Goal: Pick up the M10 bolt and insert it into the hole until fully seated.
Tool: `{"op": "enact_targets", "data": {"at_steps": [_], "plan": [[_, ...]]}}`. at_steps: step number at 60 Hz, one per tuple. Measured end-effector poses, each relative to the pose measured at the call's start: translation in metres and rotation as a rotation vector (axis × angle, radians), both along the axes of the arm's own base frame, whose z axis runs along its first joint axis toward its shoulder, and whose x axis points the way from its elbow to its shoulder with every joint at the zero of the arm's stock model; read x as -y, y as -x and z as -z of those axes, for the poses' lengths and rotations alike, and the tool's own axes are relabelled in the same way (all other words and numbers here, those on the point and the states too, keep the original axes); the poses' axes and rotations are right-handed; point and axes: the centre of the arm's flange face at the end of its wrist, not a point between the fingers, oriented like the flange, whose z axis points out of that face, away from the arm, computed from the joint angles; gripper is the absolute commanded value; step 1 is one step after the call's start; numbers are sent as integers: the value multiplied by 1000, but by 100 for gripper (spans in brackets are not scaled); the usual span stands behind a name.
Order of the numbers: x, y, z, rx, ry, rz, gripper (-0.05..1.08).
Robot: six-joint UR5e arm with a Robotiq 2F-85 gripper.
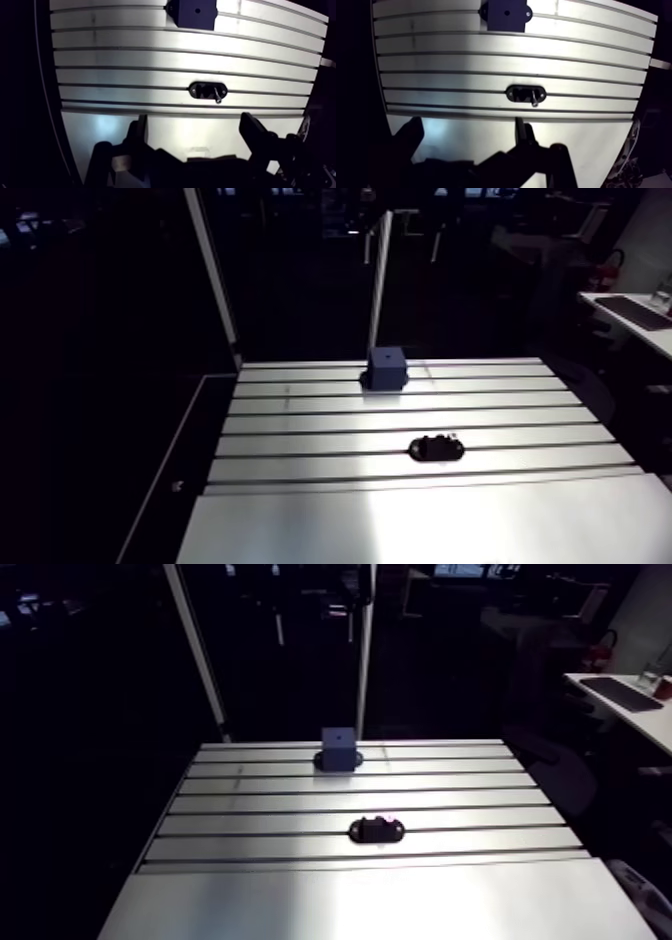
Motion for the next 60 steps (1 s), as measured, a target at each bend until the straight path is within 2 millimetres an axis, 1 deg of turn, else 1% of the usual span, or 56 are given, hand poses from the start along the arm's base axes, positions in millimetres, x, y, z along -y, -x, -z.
{"op": "enact_targets", "data": {"at_steps": [11,31,42,51,60], "plan": [[-17,-8,30,-19,-12,0,1],[-58,-26,75,-47,-20,22,1],[-77,-38,103,-68,-22,32,1],[-86,-45,120,-85,-23,39,1],[-90,-51,133,-105,-26,44,1]]}}
